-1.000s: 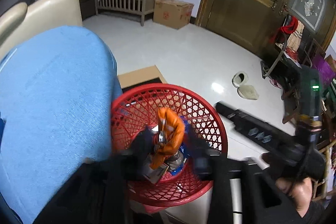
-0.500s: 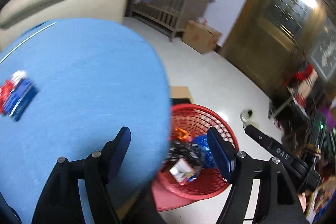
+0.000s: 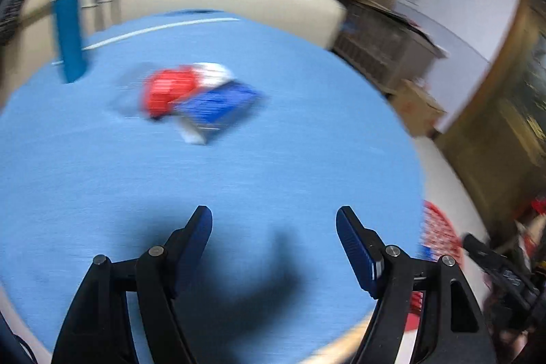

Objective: Collect trash
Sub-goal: 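Move both tools back over the table toward the remaining trash, then grasp the large blue printed wrapper with the right tool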

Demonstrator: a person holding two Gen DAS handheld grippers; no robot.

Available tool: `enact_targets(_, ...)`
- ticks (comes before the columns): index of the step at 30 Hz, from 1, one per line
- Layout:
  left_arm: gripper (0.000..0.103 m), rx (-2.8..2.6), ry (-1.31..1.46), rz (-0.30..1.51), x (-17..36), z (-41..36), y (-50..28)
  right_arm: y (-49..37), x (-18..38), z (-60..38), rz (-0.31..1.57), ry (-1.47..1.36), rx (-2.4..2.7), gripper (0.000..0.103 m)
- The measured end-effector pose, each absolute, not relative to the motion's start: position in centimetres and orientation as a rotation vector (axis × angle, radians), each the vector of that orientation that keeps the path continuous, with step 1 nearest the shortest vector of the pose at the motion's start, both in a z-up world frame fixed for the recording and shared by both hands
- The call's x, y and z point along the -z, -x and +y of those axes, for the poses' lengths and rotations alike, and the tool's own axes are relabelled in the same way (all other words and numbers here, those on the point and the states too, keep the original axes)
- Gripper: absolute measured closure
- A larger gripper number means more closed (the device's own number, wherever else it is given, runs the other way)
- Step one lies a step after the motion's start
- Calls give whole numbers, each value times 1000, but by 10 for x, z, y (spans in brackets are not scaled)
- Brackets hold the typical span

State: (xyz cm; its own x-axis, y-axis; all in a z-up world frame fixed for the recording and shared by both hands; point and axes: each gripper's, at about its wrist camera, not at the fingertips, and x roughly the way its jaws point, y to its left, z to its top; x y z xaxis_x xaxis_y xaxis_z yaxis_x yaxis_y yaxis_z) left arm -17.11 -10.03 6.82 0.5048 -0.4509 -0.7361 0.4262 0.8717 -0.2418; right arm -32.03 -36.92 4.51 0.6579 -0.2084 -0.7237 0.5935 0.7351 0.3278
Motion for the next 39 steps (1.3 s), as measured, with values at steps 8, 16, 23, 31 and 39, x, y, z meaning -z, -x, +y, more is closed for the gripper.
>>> enact_targets(8,27,247,28,842,-56,-25,140,265,-32,-322,834,-498,379,34)
enact_targets(16,27,172,20,925,-29,-5,119,218,-21,-274,922,-403,266,34)
enact_targets(23,19,156,-17,938,-15,-8,113,166,-11,-241,986,-378,152,31)
enact_targets(31,7,160,-72,923,-10,-14,114,89,-22,-238,963,-488,106,31)
enact_targets(39,3,171,-78,929,-12,-14,114,13,-35,-238,931,-593,149,30)
